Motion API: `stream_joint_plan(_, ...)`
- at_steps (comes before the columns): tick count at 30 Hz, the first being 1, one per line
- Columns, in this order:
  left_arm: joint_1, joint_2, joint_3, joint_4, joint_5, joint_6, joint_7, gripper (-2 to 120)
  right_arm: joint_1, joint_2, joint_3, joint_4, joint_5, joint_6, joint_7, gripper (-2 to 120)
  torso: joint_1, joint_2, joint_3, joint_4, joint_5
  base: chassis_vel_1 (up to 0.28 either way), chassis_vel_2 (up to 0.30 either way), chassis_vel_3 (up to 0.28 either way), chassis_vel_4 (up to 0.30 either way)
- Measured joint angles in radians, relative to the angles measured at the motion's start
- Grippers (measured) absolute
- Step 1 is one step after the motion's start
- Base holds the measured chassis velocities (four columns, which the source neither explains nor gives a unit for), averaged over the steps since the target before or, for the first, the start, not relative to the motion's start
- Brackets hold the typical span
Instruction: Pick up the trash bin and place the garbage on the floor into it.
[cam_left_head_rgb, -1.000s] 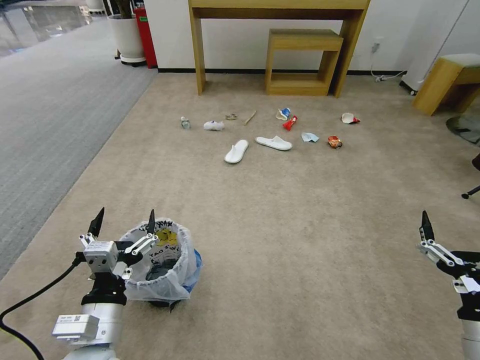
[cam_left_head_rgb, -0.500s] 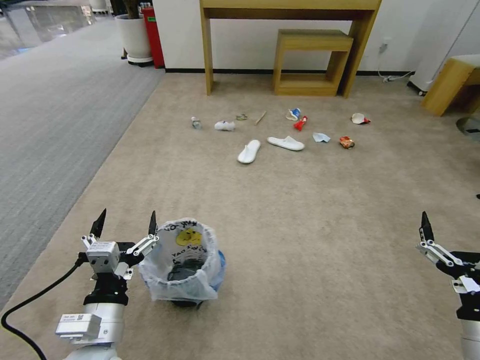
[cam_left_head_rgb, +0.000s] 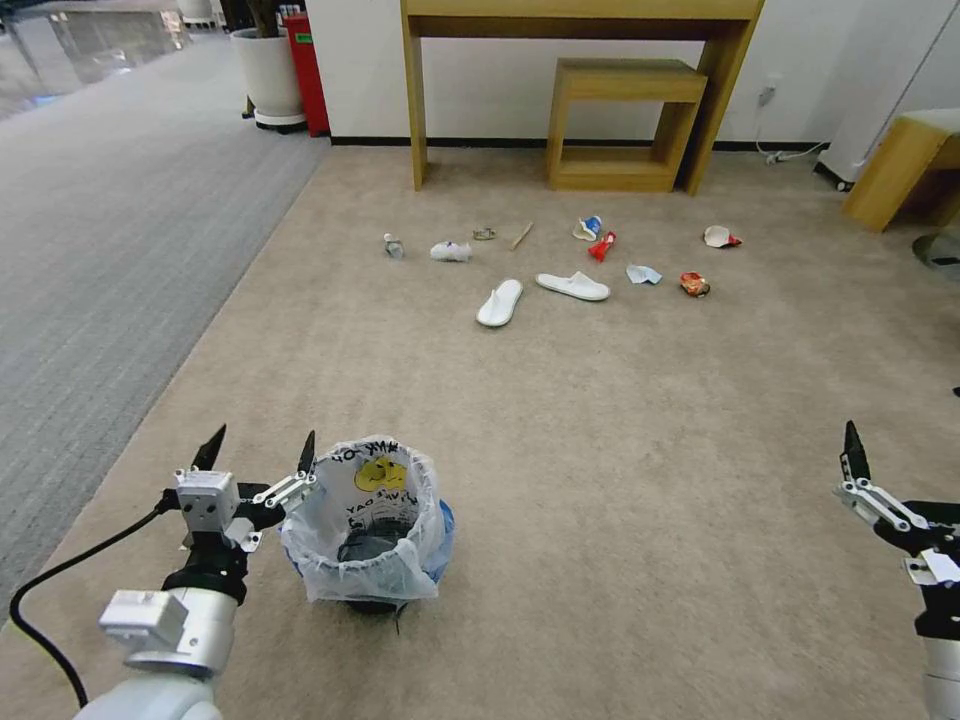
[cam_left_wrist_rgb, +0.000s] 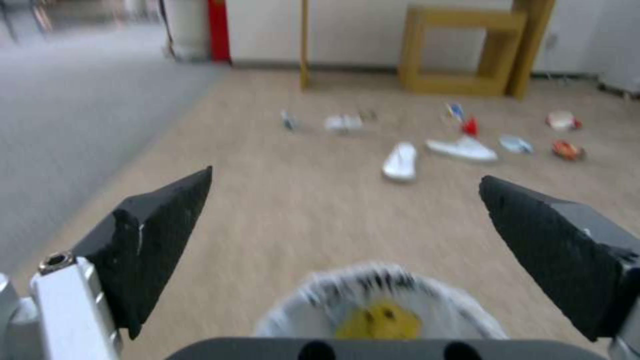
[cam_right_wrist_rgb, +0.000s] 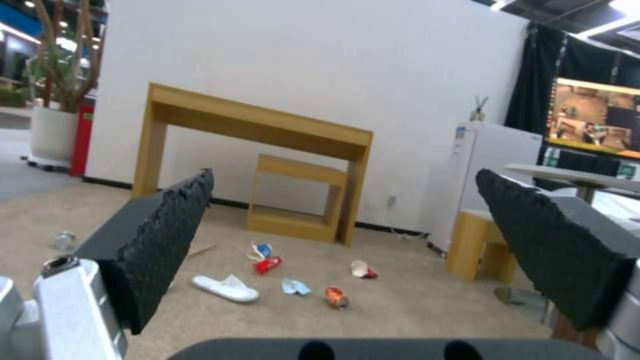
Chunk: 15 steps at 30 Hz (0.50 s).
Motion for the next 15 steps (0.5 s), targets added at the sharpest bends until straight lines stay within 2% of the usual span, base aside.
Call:
stream_joint_plan(3,-0.006,0.073,0.012,-0.019,-0.126,0.082,-0.060,100,-0.003,-0.003,0.000,0.002,-0.007,0.000,-0.005,100,0.000,0.000,0.000,0.0001,0.0000,0.000,0.000,0.000,0.000)
stream_joint_plan(4,-0.006,0.073,0.012,-0.019,-0.126,0.082,-0.060,100,-0.003,-0.003,0.000,0.002,-0.007,0.000,-0.005,100,0.000,0.000,0.000,0.0001,0.0000,0.000,0.000,0.000,0.000)
stream_joint_plan(7,-0.029,0.151,0.017,-0.020,-0.240,0.158,-0.105,100,-0.007,-0.003,0.000,0.006,-0.022,-0.001,-0.009,100,0.000,0.000,0.000,0.0000,0.0001,0.000,0.000,0.000,0.000)
stream_joint_plan(8,-0.029,0.151,0.017,-0.020,-0.240,0.158,-0.105,100,-0.007,-0.003,0.000,0.006,-0.022,-0.001,-0.009,100,0.000,0.000,0.000,0.0000,0.0001,0.000,0.000,0.000,0.000)
stream_joint_plan(11,-0.054,0.217,0.027,0.009,-0.299,0.215,-0.136,100,-0.012,-0.003,0.001,0.011,-0.024,-0.001,-0.013,100,0.000,0.000,0.000,0.0000,0.0000,0.000,0.000,0.000,0.000)
stream_joint_plan(15,-0.069,0.252,0.035,0.030,-0.349,0.263,-0.159,100,-0.013,-0.006,0.004,0.012,-0.024,-0.001,-0.014,100,0.000,0.000,0.000,0.0000,0.0000,0.000,0.000,0.000,0.000)
